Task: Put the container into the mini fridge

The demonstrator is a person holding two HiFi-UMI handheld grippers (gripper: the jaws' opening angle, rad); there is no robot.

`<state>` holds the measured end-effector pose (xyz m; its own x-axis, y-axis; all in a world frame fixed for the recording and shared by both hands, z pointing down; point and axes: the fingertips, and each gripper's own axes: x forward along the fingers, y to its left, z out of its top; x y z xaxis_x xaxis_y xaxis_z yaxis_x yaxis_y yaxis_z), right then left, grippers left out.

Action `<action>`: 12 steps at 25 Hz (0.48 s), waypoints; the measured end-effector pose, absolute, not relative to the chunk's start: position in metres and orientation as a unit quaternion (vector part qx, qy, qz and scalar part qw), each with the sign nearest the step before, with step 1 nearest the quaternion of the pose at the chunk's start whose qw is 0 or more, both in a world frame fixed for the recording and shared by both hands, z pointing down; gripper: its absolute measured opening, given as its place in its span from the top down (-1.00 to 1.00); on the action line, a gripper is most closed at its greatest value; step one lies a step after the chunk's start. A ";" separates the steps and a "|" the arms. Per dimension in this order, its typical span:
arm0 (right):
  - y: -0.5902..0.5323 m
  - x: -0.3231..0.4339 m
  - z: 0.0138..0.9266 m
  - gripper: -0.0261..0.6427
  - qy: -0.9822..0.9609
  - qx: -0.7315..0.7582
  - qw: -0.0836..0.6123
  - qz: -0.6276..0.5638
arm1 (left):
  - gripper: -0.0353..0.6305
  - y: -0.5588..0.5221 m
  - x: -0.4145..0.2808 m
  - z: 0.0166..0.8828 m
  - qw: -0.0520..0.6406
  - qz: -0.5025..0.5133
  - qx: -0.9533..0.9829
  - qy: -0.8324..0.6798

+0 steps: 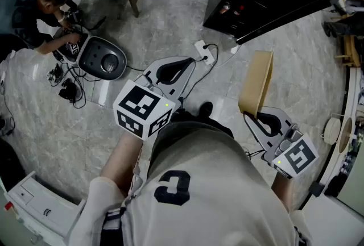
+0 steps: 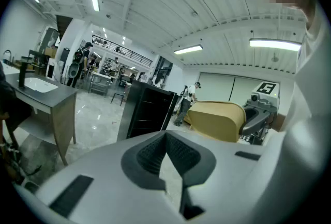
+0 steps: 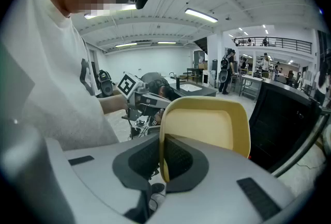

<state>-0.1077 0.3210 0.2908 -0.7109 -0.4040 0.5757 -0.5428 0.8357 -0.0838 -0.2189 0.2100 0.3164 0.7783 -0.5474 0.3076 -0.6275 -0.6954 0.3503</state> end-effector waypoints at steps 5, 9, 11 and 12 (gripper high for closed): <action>0.322 -0.082 0.296 0.83 -0.918 0.265 0.270 0.121 | 0.73 0.214 -0.189 0.307 0.195 0.125 0.924 -0.304; 0.314 -0.058 0.294 0.83 -0.928 0.261 0.248 0.099 | 0.73 0.210 -0.157 0.290 0.176 0.127 0.926 -0.308; 0.312 -0.042 0.292 0.83 -0.935 0.249 0.237 0.090 | 0.73 0.212 -0.135 0.285 0.171 0.132 0.925 -0.311; 0.312 -0.032 0.292 0.83 -0.937 0.242 0.235 0.088 | 0.73 0.215 -0.122 0.285 0.169 0.135 0.925 -0.313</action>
<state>-0.0321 0.3118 0.2918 -0.7726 -0.4117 0.4833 -0.4943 0.8678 -0.0511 -0.1223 0.2145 0.2847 0.7683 -0.5327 0.3550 -0.6237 -0.7478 0.2276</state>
